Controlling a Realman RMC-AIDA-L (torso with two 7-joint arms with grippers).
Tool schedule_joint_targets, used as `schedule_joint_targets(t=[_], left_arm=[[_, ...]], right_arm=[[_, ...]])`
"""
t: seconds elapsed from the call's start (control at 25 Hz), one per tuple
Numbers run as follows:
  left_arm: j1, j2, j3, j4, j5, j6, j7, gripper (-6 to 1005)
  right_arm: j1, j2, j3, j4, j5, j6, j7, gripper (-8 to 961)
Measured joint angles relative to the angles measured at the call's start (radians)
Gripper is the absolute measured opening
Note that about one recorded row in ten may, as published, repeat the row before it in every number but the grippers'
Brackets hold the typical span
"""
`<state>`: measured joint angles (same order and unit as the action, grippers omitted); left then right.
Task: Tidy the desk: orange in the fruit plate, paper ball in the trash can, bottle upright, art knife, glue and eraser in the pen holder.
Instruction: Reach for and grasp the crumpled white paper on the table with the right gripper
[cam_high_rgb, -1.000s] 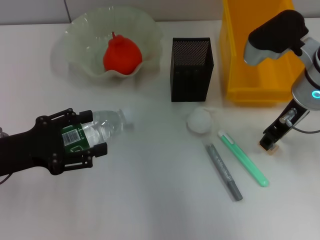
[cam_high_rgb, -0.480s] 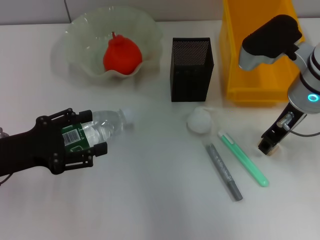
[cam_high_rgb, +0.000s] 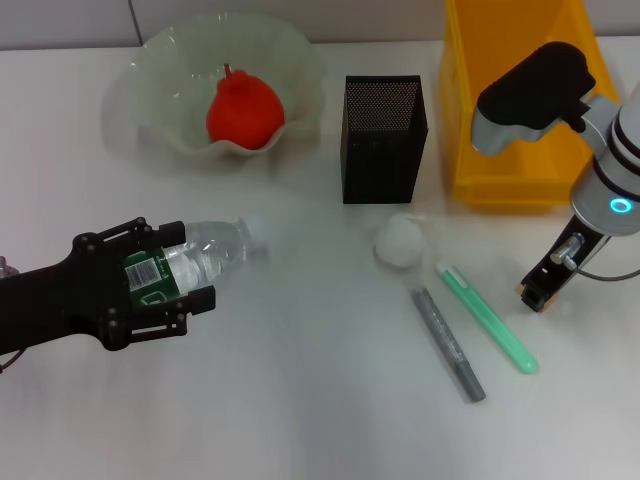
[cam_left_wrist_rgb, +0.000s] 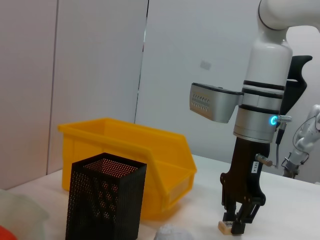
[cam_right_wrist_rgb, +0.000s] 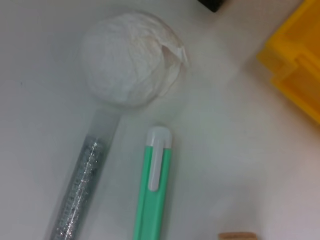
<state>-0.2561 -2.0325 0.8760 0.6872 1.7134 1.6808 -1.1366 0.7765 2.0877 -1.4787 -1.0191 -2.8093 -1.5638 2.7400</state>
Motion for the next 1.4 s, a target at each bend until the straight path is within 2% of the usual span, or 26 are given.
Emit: schedule_joint_targets(t=[0.08,0.28,0.84,1.04,1.2,1.4], left_arm=[[0.000,0.000,0.000,0.000,0.000,0.000,0.000,859],[0.002,0.000,0.000,0.000,0.000,0.000,0.000,859],[0.005,0.002,-0.002,0.000,0.000,0.004,0.000,859],[0.002,0.003,-0.002,0.000,0.000,0.006,0.000,859],[0.005,0.003,-0.002,0.000,0.000,0.007,0.000,859],[0.004,0.002,-0.001,0.000,0.000,0.007,0.000,860]], right_arm=[[-0.004,0.000,0.000,-0.011,0.000,-0.002,0.001,382],[-0.013,-0.001,0.006,-0.056,0.001,-0.015,0.003,242],[-0.019,-0.003,0.001,-0.096,-0.003,-0.048,0.015,333],[-0.017,-0.003,0.001,-0.112,-0.003,-0.054,0.019,441],[-0.020,-0.002,0.006,-0.180,0.040,-0.061,0.020,528],[0.017,-0.002,-0.019,-0.202,0.113,-0.043,0.021,672]])
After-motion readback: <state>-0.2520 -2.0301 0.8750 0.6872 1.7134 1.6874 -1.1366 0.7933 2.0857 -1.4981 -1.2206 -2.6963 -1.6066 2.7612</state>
